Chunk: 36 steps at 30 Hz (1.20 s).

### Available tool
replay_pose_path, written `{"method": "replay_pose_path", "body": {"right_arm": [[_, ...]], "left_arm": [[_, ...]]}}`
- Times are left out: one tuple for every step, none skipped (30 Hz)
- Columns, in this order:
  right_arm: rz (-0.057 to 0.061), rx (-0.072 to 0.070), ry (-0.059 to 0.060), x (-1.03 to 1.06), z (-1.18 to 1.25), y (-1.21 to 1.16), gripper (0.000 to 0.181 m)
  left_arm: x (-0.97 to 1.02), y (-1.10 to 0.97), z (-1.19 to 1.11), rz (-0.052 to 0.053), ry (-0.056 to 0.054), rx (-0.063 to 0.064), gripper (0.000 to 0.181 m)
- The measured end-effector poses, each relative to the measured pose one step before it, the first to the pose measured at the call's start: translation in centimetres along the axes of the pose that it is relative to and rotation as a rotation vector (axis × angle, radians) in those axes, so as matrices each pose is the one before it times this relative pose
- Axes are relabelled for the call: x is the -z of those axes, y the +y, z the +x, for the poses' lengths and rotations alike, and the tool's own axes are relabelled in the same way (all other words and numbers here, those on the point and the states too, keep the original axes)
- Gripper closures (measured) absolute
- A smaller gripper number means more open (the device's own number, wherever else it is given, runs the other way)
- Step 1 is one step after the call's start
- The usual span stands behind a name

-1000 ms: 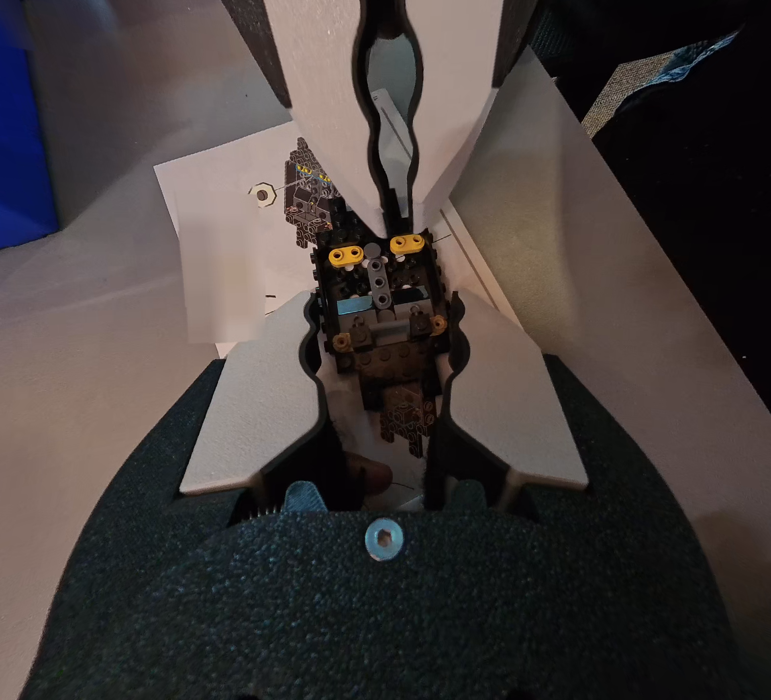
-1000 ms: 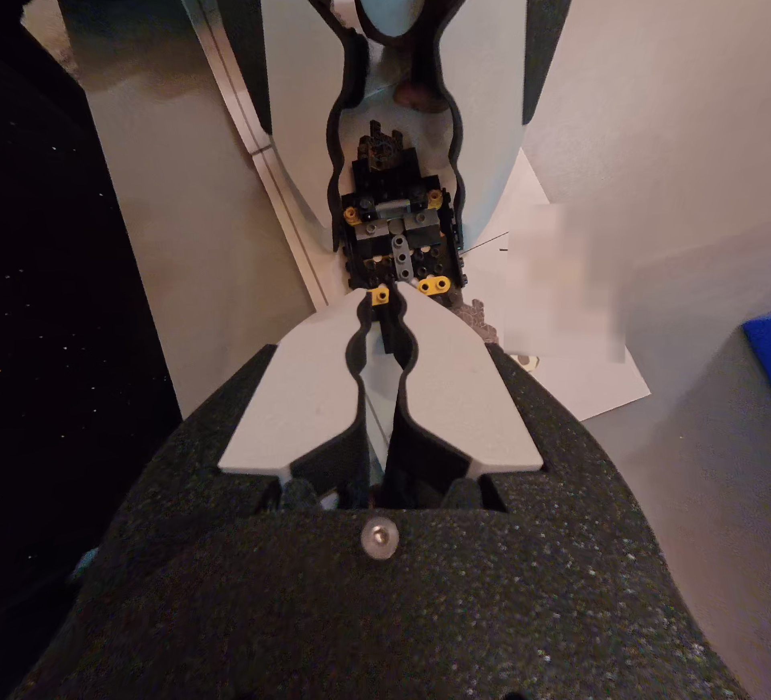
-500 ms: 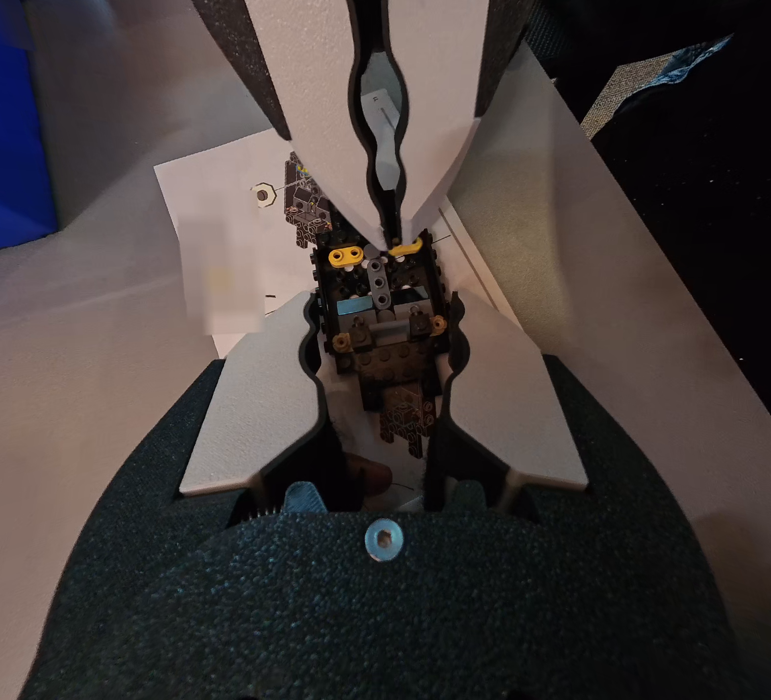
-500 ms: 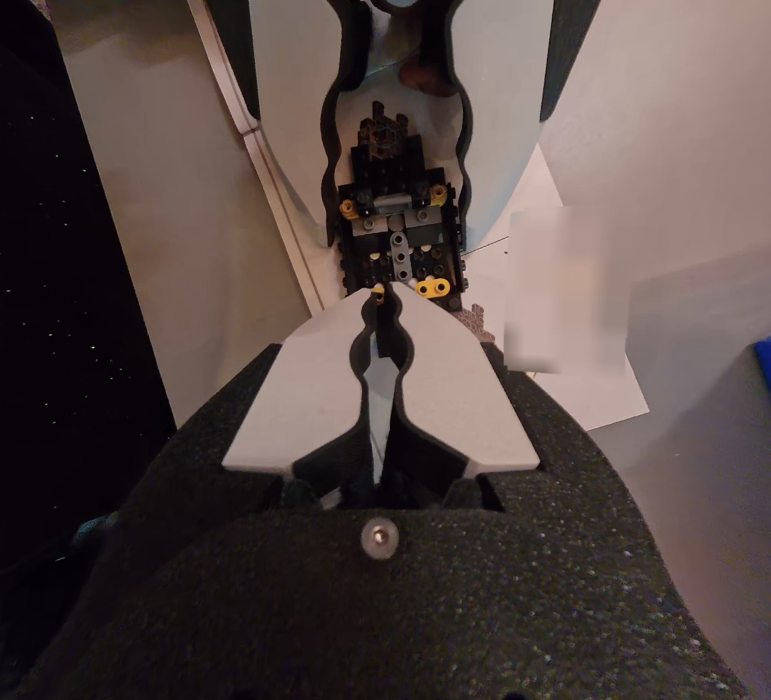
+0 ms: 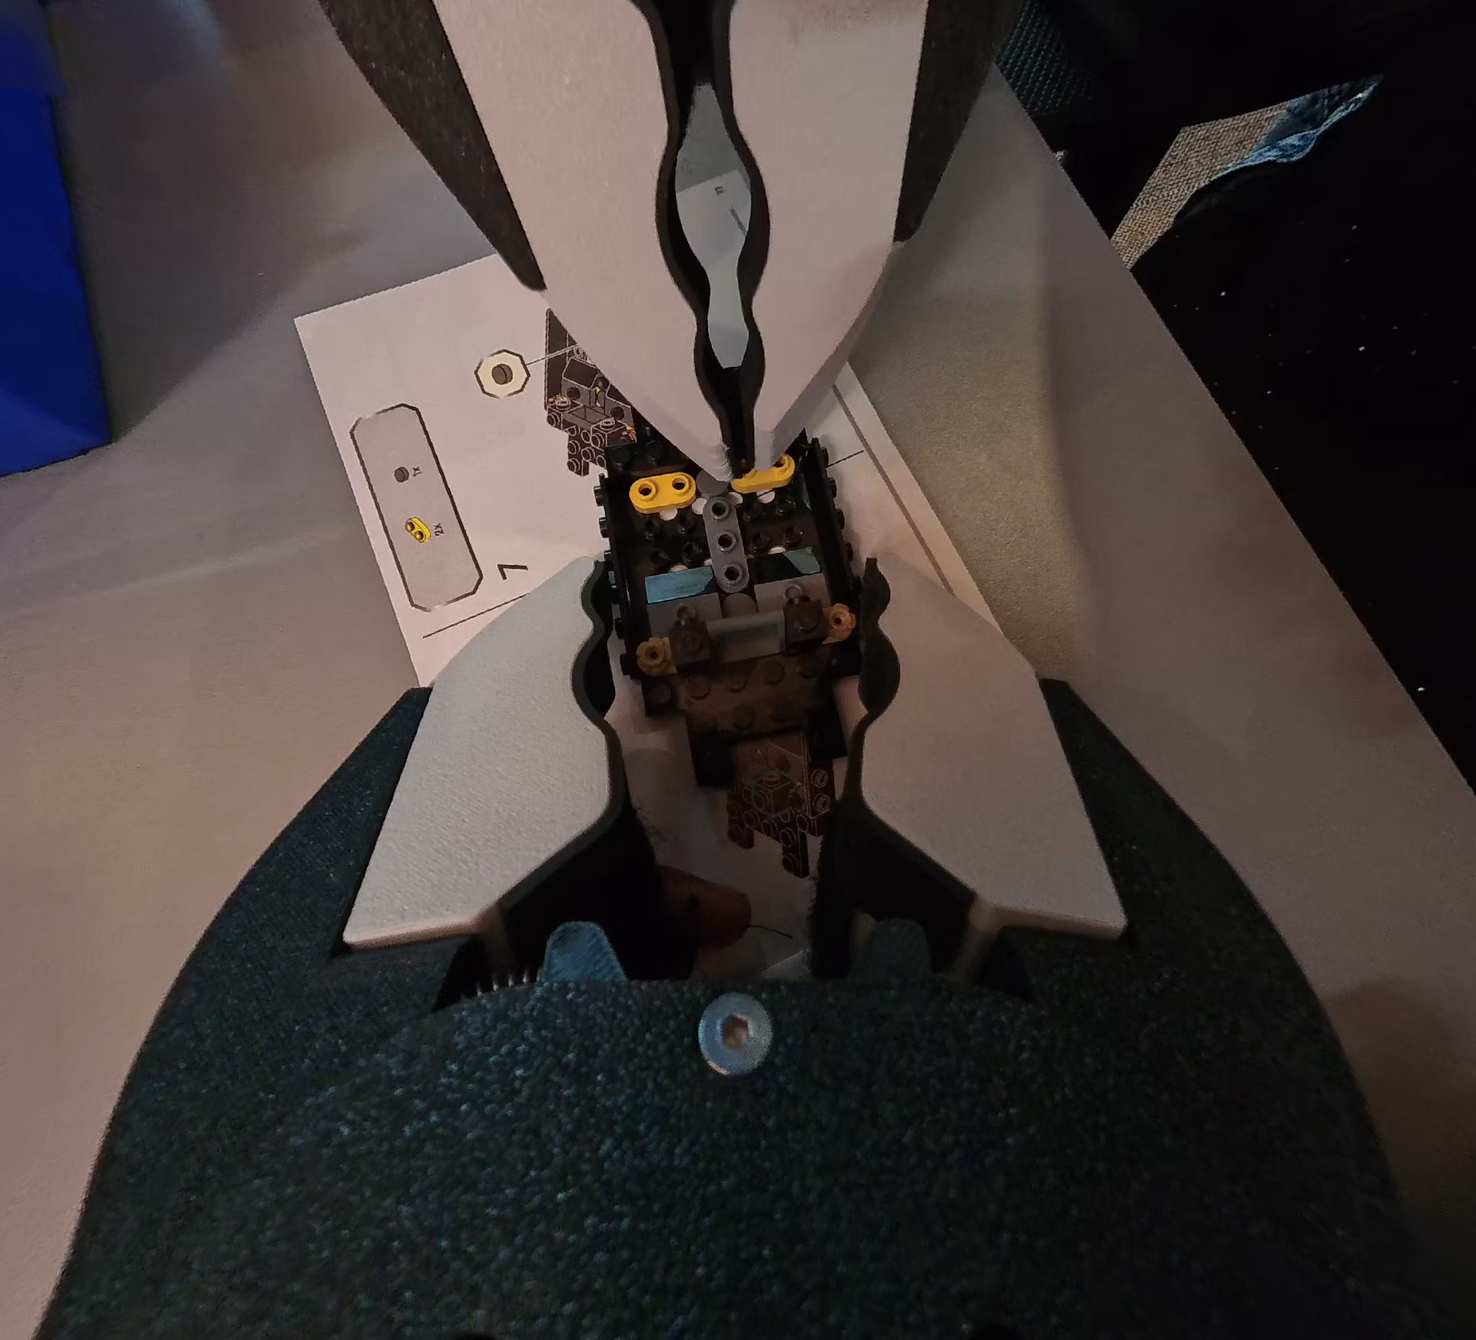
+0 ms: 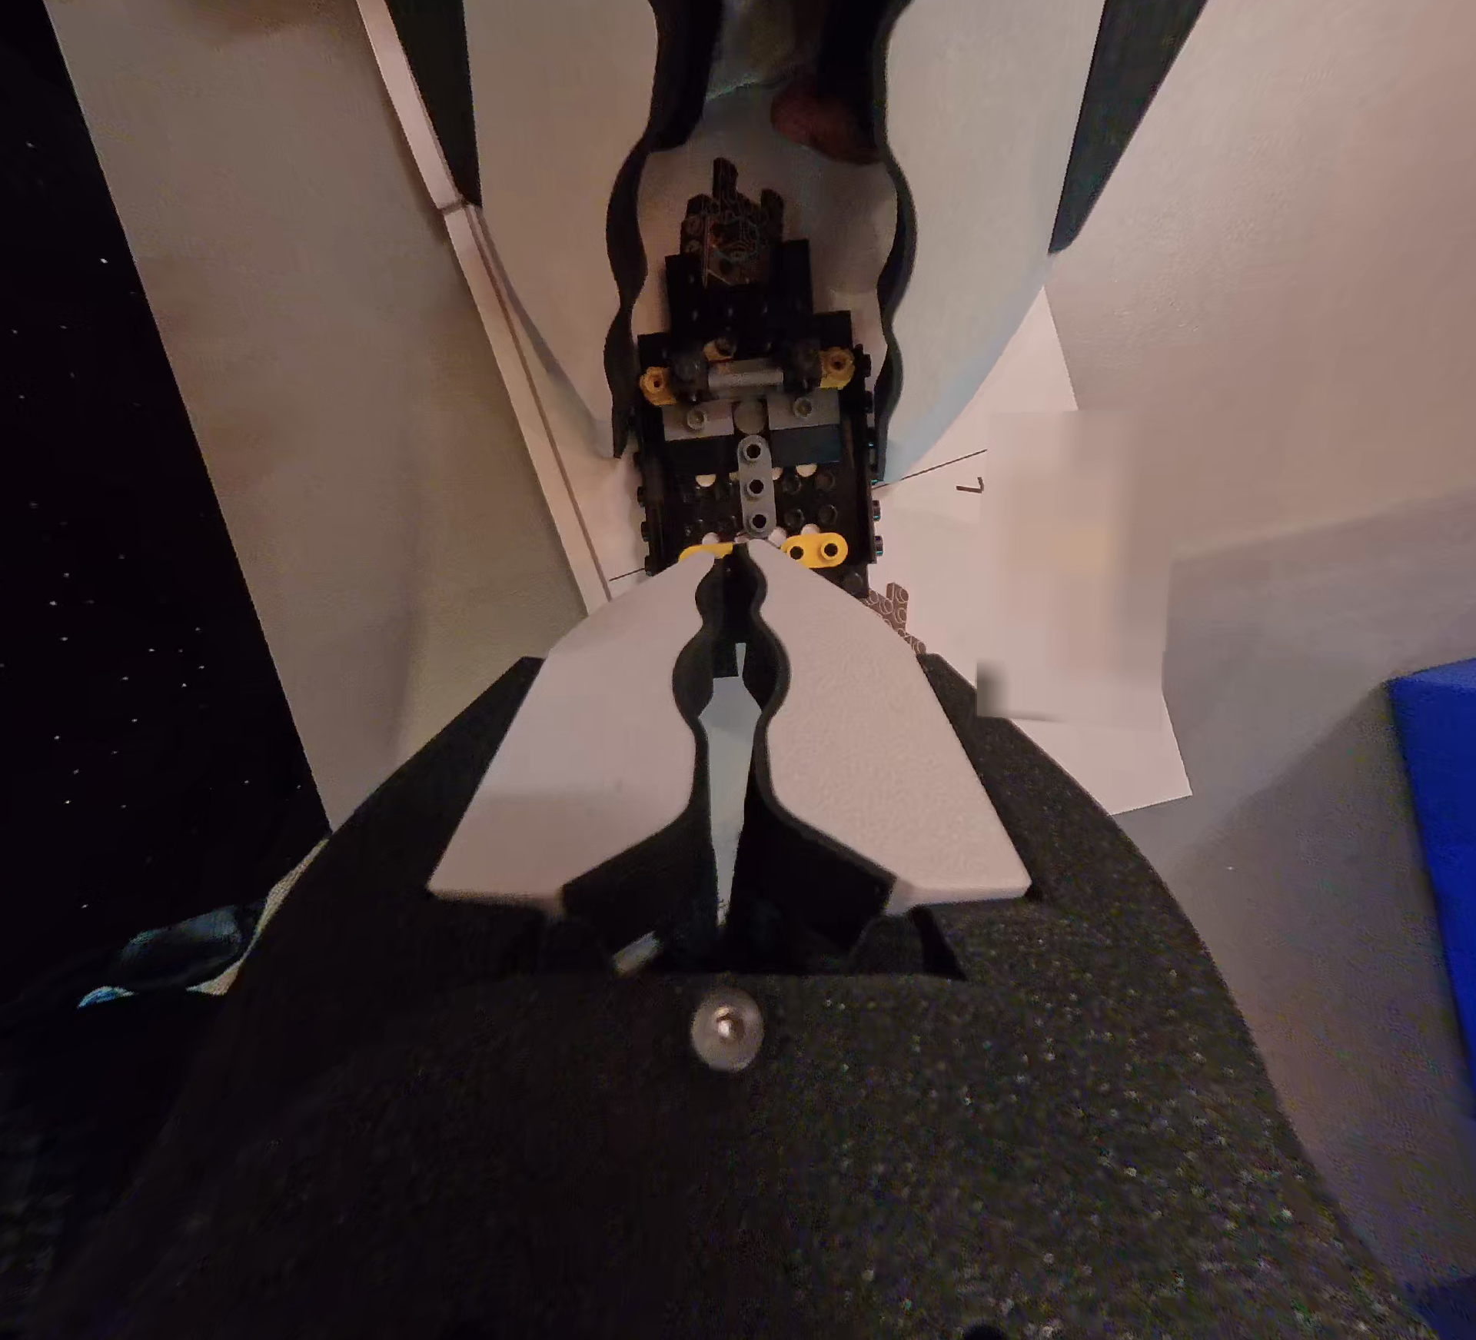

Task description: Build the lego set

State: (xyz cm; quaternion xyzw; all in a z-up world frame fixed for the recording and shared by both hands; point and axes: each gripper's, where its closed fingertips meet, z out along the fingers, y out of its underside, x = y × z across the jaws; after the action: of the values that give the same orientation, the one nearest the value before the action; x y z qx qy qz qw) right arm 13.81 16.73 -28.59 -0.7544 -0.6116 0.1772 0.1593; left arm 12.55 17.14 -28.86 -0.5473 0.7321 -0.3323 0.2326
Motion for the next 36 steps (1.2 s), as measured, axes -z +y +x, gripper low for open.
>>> {"method": "replay_pose_path", "body": {"right_arm": [[-0.0126,-0.004,-0.0006,-0.024,-0.026,0.027,0.18],[-0.011,-0.0068,-0.0017,-0.025,-0.047,0.019,0.179],[-0.0083,-0.0102,0.0012,-0.021,-0.016,0.025,0.179],[-0.0073,-0.0122,0.0031,-0.015,-0.004,0.014,0.179],[-0.0073,-0.0063,0.0057,-0.017,0.009,0.019,0.179],[-0.0084,-0.0023,0.0077,-0.033,-0.013,0.02,0.179],[-0.0117,-0.0029,0.0086,-0.015,-0.007,0.02,0.179],[-0.0168,-0.0032,0.0098,-0.025,-0.004,0.02,0.179],[-0.0172,0.0004,0.0124,-0.001,-0.008,0.02,0.179],[-0.0128,0.0018,0.0127,-0.005,0.001,0.021,0.179],[-0.0068,-0.0025,0.0089,-0.003,-0.008,0.016,0.179],[-0.0018,-0.0048,0.0057,-0.005,0.003,0.007,0.179],[-0.002,-0.0072,0.0073,-0.003,-0.003,0.012,0.179],[-0.0068,0.0039,0.0154,-0.001,0.007,0.018,0.179],[-0.0126,0.0108,0.0239,0.008,0.006,0.01,0.179],[-0.016,0.0184,0.0306,0.006,0.018,0.01,0.179],[-0.0142,0.0197,0.0309,0.01,0.018,0.001,0.179],[-0.0067,0.011,0.0238,0.01,0.019,0.003,0.179],[0.0031,-0.0035,0.0117,0.011,0.004,-0.016,0.179],[0.0113,-0.0128,0.0014,-0.008,0.003,-0.016,0.179],[0.0157,-0.0155,-0.0029,0.005,0.006,-0.013,0.18],[0.0163,0.0022,0.0001,0.001,0.012,-0.028,0.18],[0.0188,0.0258,0.0035,0.002,0.01,-0.038,0.18],[0.0166,0.0247,0.0077,0.006,0.014,-0.046,0.18],[0.0131,0.0336,0.018,0.019,0.04,-0.049,0.181],[0.0163,0.0218,0.0266,0.065,0.183,-0.044,0.181],[0.0253,-0.0107,0.0173,0.163,0.285,-0.081,0.174],[0.047,-0.0345,-0.0158,0.358,0.063,-0.272,0.17],[0.067,-0.049,-0.0346,0.533,-0.064,-0.522,0.169],[0.0624,-0.0504,-0.0495,0.567,-0.238,-0.506,0.167],[0.0401,-0.042,-0.0525,0.467,-0.351,-0.27,0.162],[0.0219,-0.026,-0.0303,0.301,-0.176,-0.088,0.16],[0.0051,-0.0071,-0.0064,0.127,0.027,0.128,0.162],[-0.0186,0.0054,-0.0004,-0.014,0.055,0.438,0.17],[-0.0286,0.0053,0.007,-0.135,0.152,0.526,0.175],[-0.0256,0.0037,-0.0013,-0.226,0.059,0.423,0.179]], "left_arm": [[-0.007,-0.002,-0.003,0.0014,0.0002,0.0002,0.122],[0.001,0.004,-0.008,0.0016,0.0003,0.0002,0.122],[0.006,-0.006,0.001,0.0018,0.0007,0.0006,0.122],[-0.009,0.003,-0.003,0.0023,0.001,0.001,0.122],[-0.004,-0.008,-0.001,0.0026,0.0009,0.0014,0.122],[0.001,-0.013,-0.005,0.0019,0.0009,0.0013,0.122],[-0.006,-0.003,0.002,0.0015,0.0008,0.0012,0.122],[0.005,-0.003,-0.015,0.001,-0.0004,0.0008,0.122],[-0.009,-0.002,-0.027,0.001,-0.001,0.0007,0.122],[-0.001,0.002,-0.015,0.0015,-0.0008,0.0,0.122],[-0.009,-0.004,-0.01,0.0014,-0.0008,-0.0004,0.122],[-0.007,0.004,-0.01,0.0004,-0.0004,0.0006,0.122],[-0.001,-0.004,-0.011,0.0004,-0.0004,0.0006,0.122],[-0.009,0.0,-0.01,0.0007,-0.0002,0.0003,0.122],[0.001,-0.001,-0.01,0.0002,0.0,0.0,0.122],[-0.004,-0.004,0.003,0.0002,-0.0003,-0.0004,0.122],[-0.001,0.011,-0.003,0.0002,-0.0003,-0.0002,0.122],[-0.009,-0.007,0.0,-0.0001,-0.0003,-0.0003,0.122],[-0.001,-0.002,-0.006,0.0002,-0.0003,-0.0003,0.122],[0.004,0.001,0.005,0.0004,0.0,0.0002,0.122],[0.001,0.0,-0.011,0.0001,-0.0002,0.0001,0.122],[-0.003,0.0,0.008,-0.0002,-0.0006,-0.0005,0.122],[-0.003,0.002,0.014,-0.0006,-0.0004,-0.0014,0.122],[0.0,0.003,0.031,-0.0002,0.0006,-0.0025,0.122],[-0.001,-0.001,0.01,0.0001,0.0009,-0.0004,0.122],[0.004,-0.001,0.002,0.0005,0.0018,0.0011,0.122],[0.008,0.003,0.012,0.0005,0.0022,-0.0001,0.122],[-0.006,0.007,0.013,0.0003,-0.0002,-0.0009,0.122],[0.0,0.002,-0.006,-0.0003,-0.0007,-0.0009,0.122],[0.004,0.003,0.006,0.0001,-0.0002,-0.0006,0.122],[0.0,-0.002,0.002,0.0003,0.0007,0.0003,0.122],[0.002,0.004,0.001,-0.0003,0.0001,-0.0001,0.122],[0.006,-0.001,0.001,-0.0009,-0.0011,-0.0019,0.122],[0.001,0.006,0.028,-0.0005,0.0006,-0.0029,0.122],[0.009,0.012,0.111,-0.0003,0.0062,-0.005,0.122],[0.003,-0.004,0.153,-0.0006,0.0091,-0.0081,0.122]]}}
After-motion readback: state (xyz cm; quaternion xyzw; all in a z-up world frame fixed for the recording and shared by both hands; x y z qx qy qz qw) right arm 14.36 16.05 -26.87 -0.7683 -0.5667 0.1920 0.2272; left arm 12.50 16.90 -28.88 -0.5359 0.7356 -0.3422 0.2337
